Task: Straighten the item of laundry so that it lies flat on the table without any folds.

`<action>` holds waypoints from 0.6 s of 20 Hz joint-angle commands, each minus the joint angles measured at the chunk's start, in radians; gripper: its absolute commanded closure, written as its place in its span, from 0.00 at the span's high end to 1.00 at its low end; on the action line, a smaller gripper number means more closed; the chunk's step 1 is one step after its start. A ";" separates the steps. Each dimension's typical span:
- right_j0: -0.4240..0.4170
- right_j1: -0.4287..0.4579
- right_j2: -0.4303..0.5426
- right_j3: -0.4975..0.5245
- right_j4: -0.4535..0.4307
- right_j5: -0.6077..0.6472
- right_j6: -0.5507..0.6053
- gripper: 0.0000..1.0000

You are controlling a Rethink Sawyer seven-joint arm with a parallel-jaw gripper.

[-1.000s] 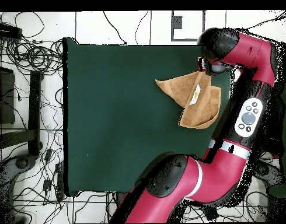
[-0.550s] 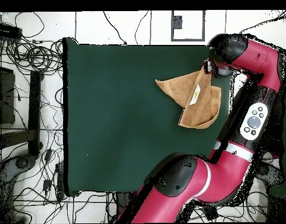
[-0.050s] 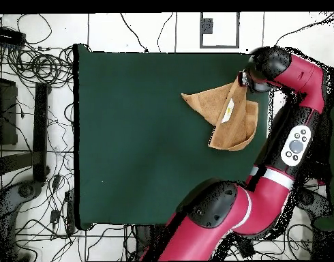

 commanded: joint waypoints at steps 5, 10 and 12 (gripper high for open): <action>0.008 0.034 0.232 0.115 -0.049 -0.043 -0.215 0.00; 0.006 0.038 0.283 0.104 -0.104 -0.041 -0.228 0.00; 0.005 0.038 0.299 0.097 -0.143 -0.044 -0.252 0.00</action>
